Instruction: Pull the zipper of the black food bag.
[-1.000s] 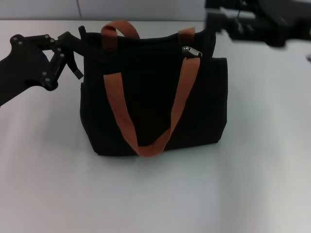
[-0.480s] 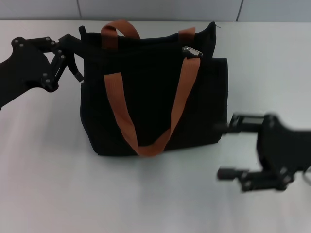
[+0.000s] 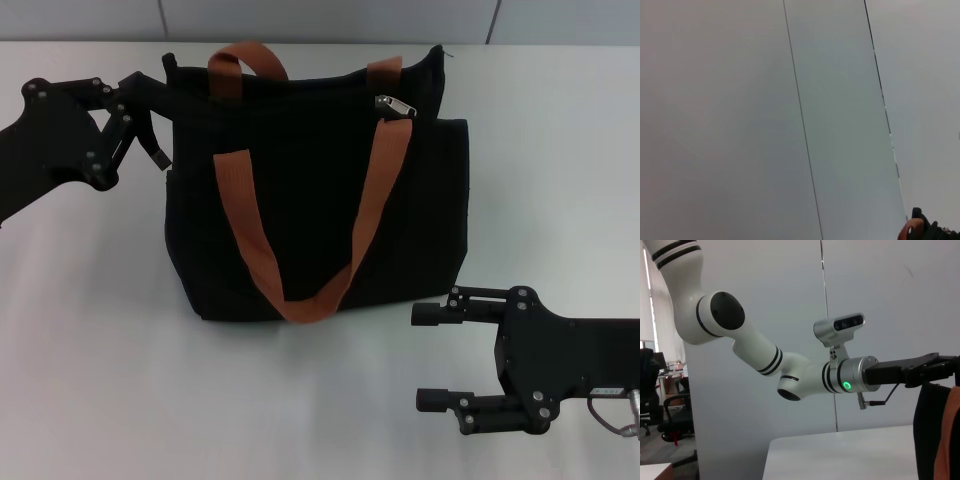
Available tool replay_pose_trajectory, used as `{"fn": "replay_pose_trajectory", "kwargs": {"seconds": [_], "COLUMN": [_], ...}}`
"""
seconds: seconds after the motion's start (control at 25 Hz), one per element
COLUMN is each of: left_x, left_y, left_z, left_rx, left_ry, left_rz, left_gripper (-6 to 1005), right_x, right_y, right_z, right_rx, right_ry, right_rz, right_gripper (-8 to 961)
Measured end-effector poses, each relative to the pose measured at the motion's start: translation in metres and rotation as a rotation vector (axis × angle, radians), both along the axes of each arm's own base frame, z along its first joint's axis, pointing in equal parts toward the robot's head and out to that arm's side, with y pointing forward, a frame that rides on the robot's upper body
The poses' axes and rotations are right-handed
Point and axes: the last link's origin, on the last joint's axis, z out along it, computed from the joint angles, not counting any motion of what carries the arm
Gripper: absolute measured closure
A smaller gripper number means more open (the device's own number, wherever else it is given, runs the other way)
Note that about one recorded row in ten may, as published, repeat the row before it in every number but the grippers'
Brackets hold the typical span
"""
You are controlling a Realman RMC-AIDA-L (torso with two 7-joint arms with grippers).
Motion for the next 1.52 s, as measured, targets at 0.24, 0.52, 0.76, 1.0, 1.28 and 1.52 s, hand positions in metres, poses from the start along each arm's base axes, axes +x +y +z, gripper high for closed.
{"fn": "replay_pose_trajectory", "kwargs": {"seconds": [0.24, 0.52, 0.76, 1.0, 1.28, 1.52], "left_x": [-0.002, -0.003, -0.004, -0.006, -0.012, -0.011], "left_y": [0.001, 0.001, -0.001, -0.001, -0.003, -0.007], "left_z": [-0.001, -0.003, -0.003, -0.001, 0.014, 0.041], "left_rx": [-0.008, -0.021, -0.028, -0.027, -0.103, -0.309], "left_ry": [-0.008, -0.018, -0.021, -0.016, -0.008, -0.009], "left_rz": [0.028, 0.045, 0.053, 0.056, 0.082, 0.108], "left_gripper": [910, 889, 872, 650, 395, 199], "right_x": [0.0, 0.0, 0.0, 0.0, 0.001, 0.003], "right_y": [0.001, 0.002, 0.002, 0.002, 0.003, 0.006], "right_z": [0.0, -0.001, 0.0, 0.0, 0.0, 0.0], "right_rx": [0.0, -0.003, -0.003, -0.001, 0.001, -0.001], "right_ry": [-0.003, -0.004, -0.004, -0.004, -0.004, -0.022], "right_rz": [-0.007, -0.01, -0.012, -0.014, -0.019, -0.046], "right_gripper": [231, 231, 230, 230, 230, 230]}}
